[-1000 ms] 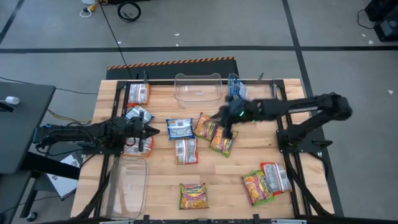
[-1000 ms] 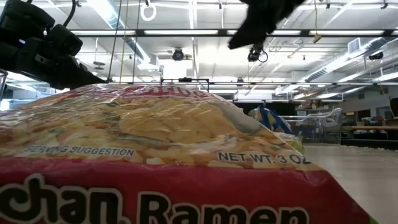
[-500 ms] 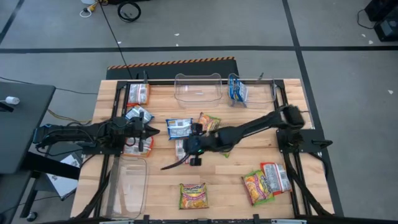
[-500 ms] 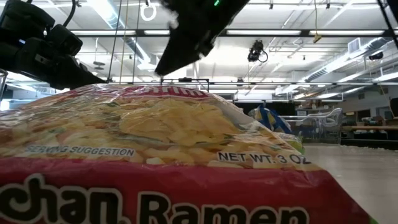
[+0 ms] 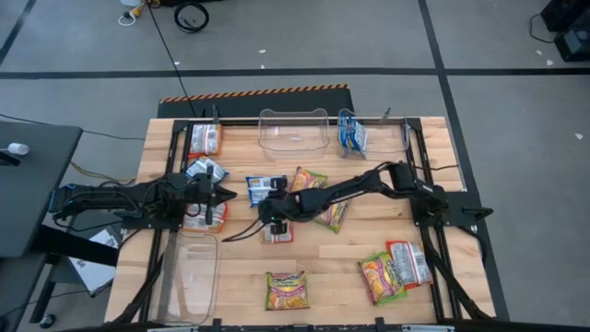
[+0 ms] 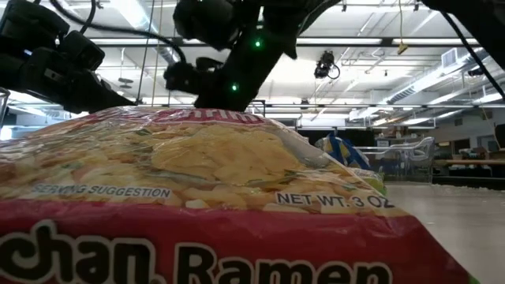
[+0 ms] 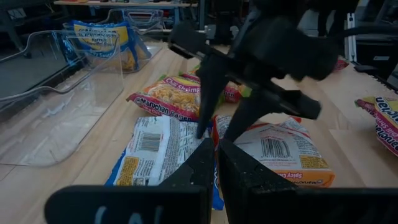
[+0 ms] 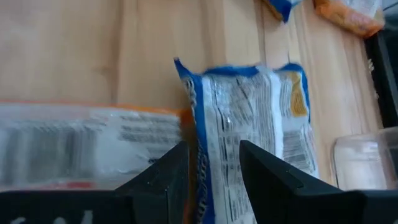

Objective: Sort Maruchan noodles
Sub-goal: Put the blue noodle pack into the top right transparent bin

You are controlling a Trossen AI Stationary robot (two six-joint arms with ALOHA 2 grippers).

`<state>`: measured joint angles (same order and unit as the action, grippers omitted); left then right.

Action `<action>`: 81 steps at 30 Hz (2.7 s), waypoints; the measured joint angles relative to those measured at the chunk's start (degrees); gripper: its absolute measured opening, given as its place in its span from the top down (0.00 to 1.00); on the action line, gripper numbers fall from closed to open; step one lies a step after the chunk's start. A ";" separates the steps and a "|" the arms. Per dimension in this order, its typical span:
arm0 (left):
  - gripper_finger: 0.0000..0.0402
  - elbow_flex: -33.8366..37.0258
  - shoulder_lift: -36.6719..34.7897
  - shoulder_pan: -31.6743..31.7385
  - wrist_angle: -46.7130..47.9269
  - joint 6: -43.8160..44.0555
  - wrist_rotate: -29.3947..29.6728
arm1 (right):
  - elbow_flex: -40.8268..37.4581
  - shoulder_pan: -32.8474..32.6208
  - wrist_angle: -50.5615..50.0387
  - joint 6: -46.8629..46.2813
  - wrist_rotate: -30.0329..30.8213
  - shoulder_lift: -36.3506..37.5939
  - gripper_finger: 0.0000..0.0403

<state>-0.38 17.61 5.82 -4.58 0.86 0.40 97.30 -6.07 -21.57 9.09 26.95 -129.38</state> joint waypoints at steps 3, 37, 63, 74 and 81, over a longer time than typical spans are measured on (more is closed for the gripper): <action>0.93 0.00 0.00 0.00 -0.04 0.00 -0.02 | 0.04 1.11 -0.42 -0.29 -1.15 0.04 0.63; 0.93 0.00 0.00 0.00 -0.07 0.00 -0.01 | -4.31 6.57 2.04 -21.96 -16.63 5.53 0.98; 0.93 0.00 0.00 -0.01 -0.29 0.01 -0.02 | -4.91 24.66 -34.67 -42.08 -20.05 41.76 0.99; 0.93 0.00 0.00 -0.02 -0.30 0.02 -0.01 | -26.56 33.69 -35.65 -48.04 -7.46 62.40 0.99; 0.93 0.00 0.00 -0.01 -0.30 0.02 -0.01 | -42.59 42.46 -24.72 -49.51 -2.71 70.01 0.99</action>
<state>-0.38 17.61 5.81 -4.89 0.89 0.39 54.70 36.39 -46.29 -40.42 24.24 -59.37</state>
